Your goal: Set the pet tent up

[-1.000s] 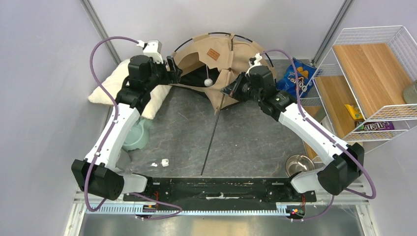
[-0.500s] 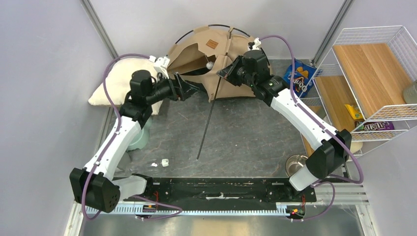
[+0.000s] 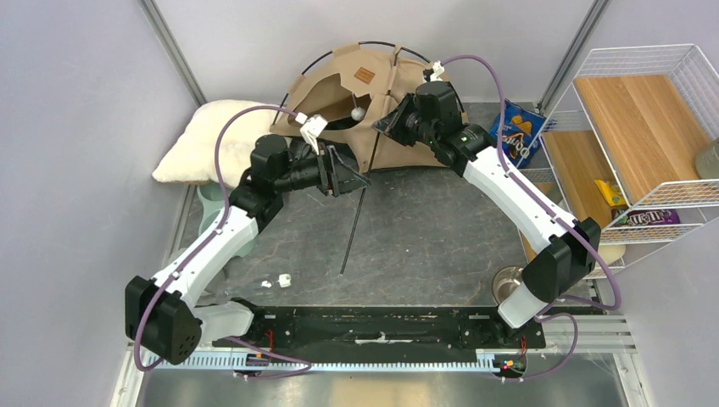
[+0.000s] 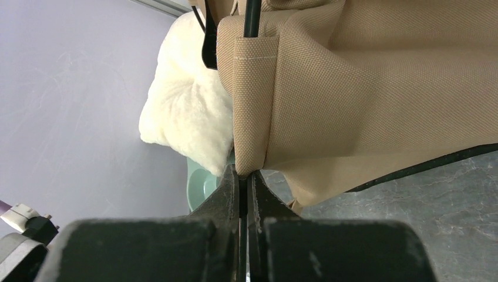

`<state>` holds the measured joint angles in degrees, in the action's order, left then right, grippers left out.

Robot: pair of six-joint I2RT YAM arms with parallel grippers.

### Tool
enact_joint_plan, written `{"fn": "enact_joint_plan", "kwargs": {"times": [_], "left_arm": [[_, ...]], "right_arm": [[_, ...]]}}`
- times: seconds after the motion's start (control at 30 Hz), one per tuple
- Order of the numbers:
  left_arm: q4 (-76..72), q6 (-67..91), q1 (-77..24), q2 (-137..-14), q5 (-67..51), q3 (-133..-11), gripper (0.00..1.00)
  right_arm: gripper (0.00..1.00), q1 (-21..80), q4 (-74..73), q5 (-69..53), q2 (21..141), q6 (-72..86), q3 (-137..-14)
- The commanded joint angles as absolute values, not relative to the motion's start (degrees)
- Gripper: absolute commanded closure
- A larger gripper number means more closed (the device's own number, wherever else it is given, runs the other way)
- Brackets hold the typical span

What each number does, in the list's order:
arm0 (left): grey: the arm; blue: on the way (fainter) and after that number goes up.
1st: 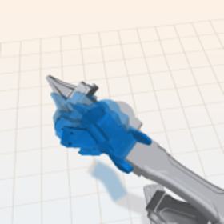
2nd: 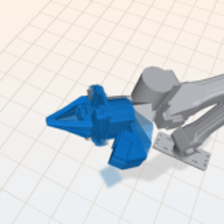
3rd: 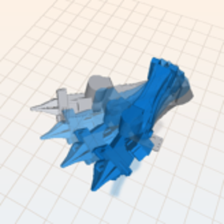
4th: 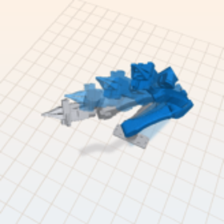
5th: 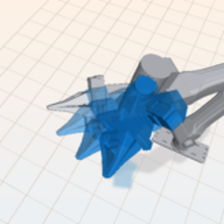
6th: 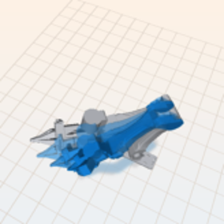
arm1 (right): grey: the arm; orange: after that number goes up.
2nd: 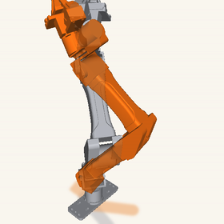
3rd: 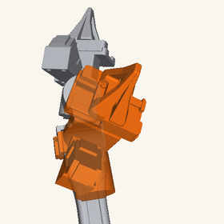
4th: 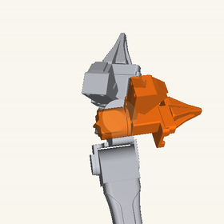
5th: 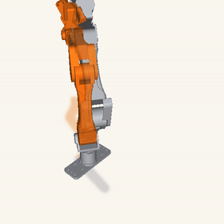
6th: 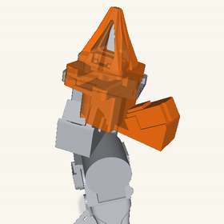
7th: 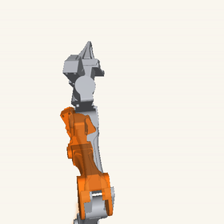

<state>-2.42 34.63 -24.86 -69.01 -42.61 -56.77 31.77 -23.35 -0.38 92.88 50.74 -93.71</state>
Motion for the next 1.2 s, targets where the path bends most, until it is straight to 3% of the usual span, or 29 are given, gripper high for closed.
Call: {"fn": "enact_joint_plan", "kwargs": {"times": [0.0, 0.23, 0.33, 0.37, 0.4, 0.53, 0.63, 0.73, 1.03, 1.17], "left_arm": [[-4.15, 35.58, -26.26, -70.50, -43.34, -57.59, 0.38], [-2.81, 34.96, -27.15, -73.36, -43.15, -59.56, 0.61], [-2.64, 35.15, -27.26, -74.34, -43.15, -60.26, 0.85], [-2.51, 35.26, -27.26, -74.65, -43.07, -60.53, 0.96], [-2.40, 35.42, -27.25, -74.80, -42.85, -60.71, 0.98], [-1.69, 35.68, -27.26, -75.05, -42.23, -61.73, 0.98], [-1.08, 35.79, -27.28, -75.16, -41.76, -62.56, 0.98], [-0.88, 36.11, -27.27, -75.52, -41.34, -63.40, 0.98], [-3.21, 38.80, -27.34, -77.27, -40.29, -65.72, 0.98], [-5.62, 41.00, -27.33, -77.84, -39.55, -66.09, 0.98]], "right_arm": [[1.00, 31.38, -23.24, 1.16, 94.32, 48.66, -96.49], [1.00, 31.38, -24.13, 0.93, 94.19, 48.38, -96.59], [0.98, 31.37, -24.39, 0.72, 94.07, 48.25, -96.50], [0.94, 31.33, -24.67, 0.66, 94.03, 48.07, -96.50], [0.87, 31.41, -24.87, 0.48, 93.75, 47.92, -96.45], [0.47, 31.38, -26.84, -1.29, 91.96, 46.44, -96.20], [0.33, 31.38, -28.25, -3.64, 88.75, 45.29, -94.50], [0.29, 31.38, -28.45, -6.68, 84.42, 44.47, -90.99], [0.31, 31.93, -25.26, -25.03, 73.05, 36.20, -78.46], [0.32, 36.09, -20.76, -25.40, 70.09, 36.11, -72.52]]}}
